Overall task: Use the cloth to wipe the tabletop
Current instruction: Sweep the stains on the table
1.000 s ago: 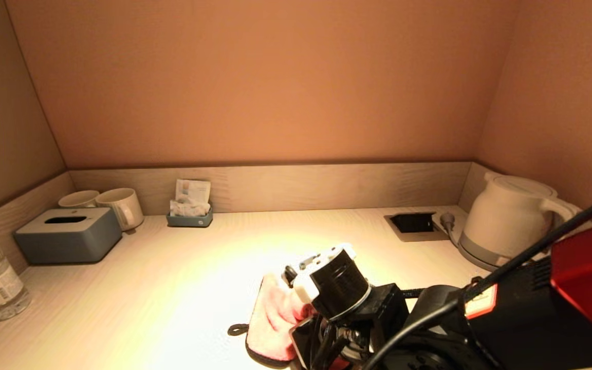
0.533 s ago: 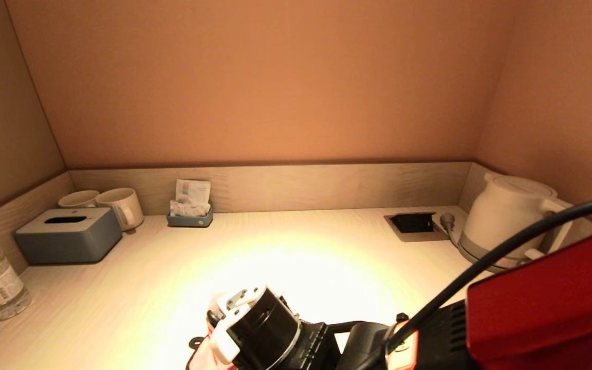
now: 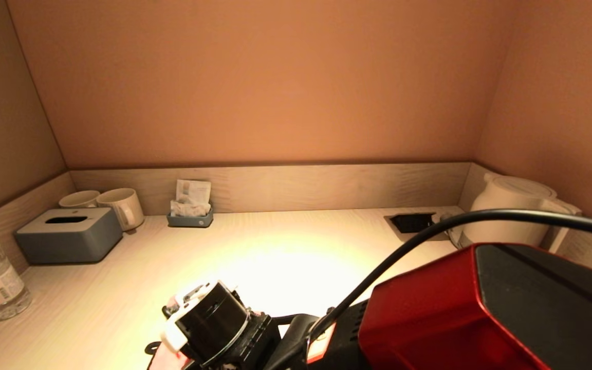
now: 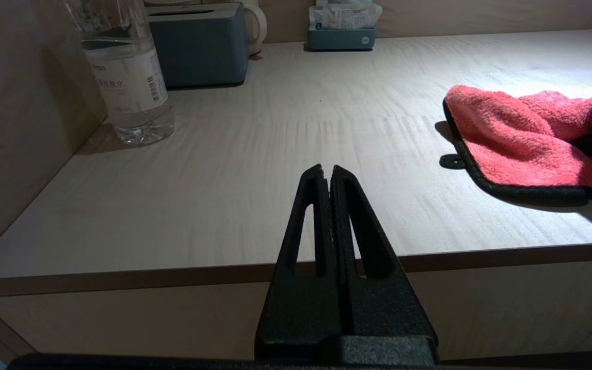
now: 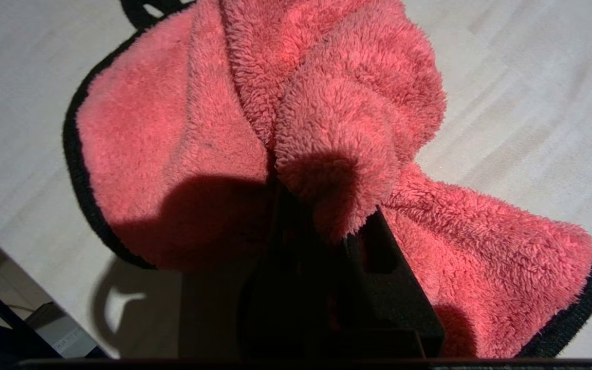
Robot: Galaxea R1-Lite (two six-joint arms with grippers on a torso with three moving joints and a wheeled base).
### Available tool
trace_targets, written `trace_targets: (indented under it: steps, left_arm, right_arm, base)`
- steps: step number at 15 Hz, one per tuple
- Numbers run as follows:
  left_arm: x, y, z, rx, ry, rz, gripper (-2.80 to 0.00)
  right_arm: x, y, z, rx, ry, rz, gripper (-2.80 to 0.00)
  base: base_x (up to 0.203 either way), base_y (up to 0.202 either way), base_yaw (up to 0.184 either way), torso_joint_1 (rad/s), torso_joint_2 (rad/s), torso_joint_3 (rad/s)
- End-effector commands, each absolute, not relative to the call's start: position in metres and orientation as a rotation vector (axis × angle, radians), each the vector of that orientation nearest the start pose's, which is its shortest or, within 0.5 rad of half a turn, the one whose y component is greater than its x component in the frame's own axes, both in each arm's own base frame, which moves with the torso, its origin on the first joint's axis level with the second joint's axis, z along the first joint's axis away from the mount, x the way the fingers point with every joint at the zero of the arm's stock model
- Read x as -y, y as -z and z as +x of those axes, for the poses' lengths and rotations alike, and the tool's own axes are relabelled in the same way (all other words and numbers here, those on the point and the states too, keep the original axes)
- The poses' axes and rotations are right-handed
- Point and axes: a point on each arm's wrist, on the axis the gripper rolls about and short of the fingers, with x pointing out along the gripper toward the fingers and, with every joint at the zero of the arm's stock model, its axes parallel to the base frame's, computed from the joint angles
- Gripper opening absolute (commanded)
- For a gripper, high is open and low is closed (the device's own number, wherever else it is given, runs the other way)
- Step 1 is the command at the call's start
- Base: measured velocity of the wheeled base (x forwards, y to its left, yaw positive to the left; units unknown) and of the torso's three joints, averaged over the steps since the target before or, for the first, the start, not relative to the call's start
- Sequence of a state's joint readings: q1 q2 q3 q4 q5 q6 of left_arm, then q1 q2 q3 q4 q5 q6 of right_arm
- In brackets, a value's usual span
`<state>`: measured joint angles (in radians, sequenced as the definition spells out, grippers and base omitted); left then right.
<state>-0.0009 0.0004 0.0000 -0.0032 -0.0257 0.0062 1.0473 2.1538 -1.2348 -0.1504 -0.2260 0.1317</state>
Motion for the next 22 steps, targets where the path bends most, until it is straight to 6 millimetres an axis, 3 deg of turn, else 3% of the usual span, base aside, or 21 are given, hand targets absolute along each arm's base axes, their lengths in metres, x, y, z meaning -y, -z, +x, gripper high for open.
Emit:
trace_targets:
  steps: [1, 3, 5, 9, 12, 14, 22]
  left_arm:
    - [0.001, -0.076, -0.023, 0.003, 0.027, 0.008, -2.80]
    - [0.001, -0.076, -0.023, 0.002, 0.026, 0.006, -2.80]
    - [0.001, -0.076, -0.023, 0.002, 0.027, 0.006, -2.80]
    - [0.001, -0.076, -0.023, 0.003, 0.028, 0.006, -2.80]
    - [0.001, -0.076, -0.023, 0.003, 0.026, 0.006, -2.80]
    - [0.001, -0.076, -0.023, 0.002, 0.027, 0.006, -2.80]
    - [0.001, -0.076, -0.023, 0.002, 0.026, 0.007, -2.80]
  right_arm:
    - [-0.337, -0.077, 0.219, -0.714, -0.683, -0.356, -2.80]
    - [-0.296, -0.074, 0.245, -0.761, -0.570, -0.332, -2.80]
    - [-0.268, -0.078, 0.251, -0.772, -0.512, -0.309, -2.80]
    - [-0.215, -0.098, 0.231, -0.753, -0.458, -0.276, -2.80]
    - [-0.192, -0.118, 0.212, -0.712, -0.453, -0.248, -2.80]
    - [-0.194, -0.120, 0.205, -0.704, -0.478, -0.254, -2.80]
    - [-0.306, -0.084, 0.203, -0.702, -0.681, -0.347, -2.80]
  base:
    - [0.000, 0.000, 0.000, 0.000, 0.00, 0.000]
    - [0.000, 0.000, 0.000, 0.000, 0.00, 0.000]
    - [0.000, 0.000, 0.000, 0.000, 0.00, 0.000]
    - [0.000, 0.000, 0.000, 0.000, 0.00, 0.000]
    - [0.000, 0.000, 0.000, 0.000, 0.00, 0.000]
    - [0.000, 0.000, 0.000, 0.000, 0.00, 0.000]
    - [0.000, 0.000, 0.000, 0.000, 0.00, 0.000]
